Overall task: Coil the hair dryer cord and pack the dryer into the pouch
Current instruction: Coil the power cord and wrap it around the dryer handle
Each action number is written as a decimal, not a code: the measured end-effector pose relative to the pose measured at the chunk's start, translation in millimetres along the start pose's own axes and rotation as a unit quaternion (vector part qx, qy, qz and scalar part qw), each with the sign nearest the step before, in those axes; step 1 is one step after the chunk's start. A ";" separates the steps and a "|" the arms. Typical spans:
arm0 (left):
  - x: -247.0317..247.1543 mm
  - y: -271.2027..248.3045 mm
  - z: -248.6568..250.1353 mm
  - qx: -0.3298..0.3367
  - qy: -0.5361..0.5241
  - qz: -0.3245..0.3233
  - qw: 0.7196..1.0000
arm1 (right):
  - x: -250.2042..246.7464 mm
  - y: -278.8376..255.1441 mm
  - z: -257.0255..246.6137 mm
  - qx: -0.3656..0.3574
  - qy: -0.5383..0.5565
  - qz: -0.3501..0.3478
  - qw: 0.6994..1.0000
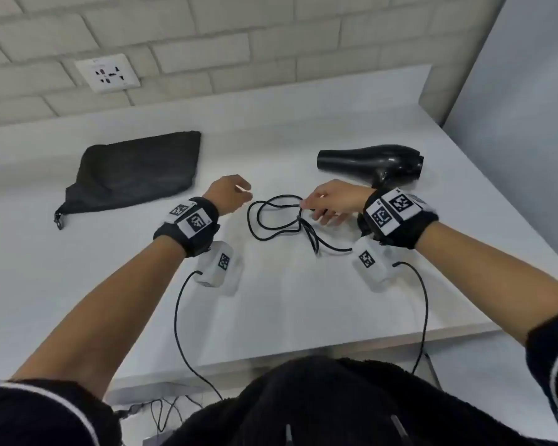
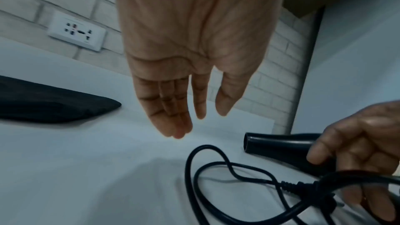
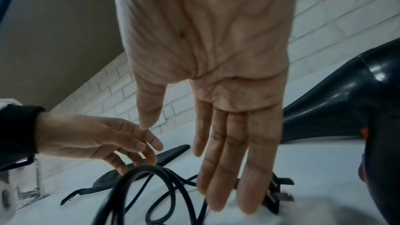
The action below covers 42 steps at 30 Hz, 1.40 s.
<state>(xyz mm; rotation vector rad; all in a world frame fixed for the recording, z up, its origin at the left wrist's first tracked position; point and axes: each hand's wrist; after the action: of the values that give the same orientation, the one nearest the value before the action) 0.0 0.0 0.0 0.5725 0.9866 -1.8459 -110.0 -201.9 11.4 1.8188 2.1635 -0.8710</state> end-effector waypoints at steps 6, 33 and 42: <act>15.0 27.9 15.7 0.041 0.162 -0.023 0.986 | 4.2 1.6 -5.7 0.056 -0.005 0.026 0.998; -17.3 12.3 -41.3 0.070 -0.046 -0.230 0.969 | 60.2 -44.2 -12.0 0.041 0.065 0.099 0.992; -29.3 -10.5 -9.6 0.165 -0.082 -0.116 0.976 | 58.1 -1.1 -35.3 0.008 -0.130 0.249 0.960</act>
<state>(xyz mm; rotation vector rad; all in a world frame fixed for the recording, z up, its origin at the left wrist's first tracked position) 3.8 25.6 19.9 0.5059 0.6627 -2.2503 -116.6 -134.2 11.7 1.9916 1.4485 -0.9364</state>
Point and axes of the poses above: each hand's wrist, its own y-axis towards the middle knuckle, its own x-axis out of the palm, z = x × y, and after that the axes turned 13 degrees about -x, right-handed
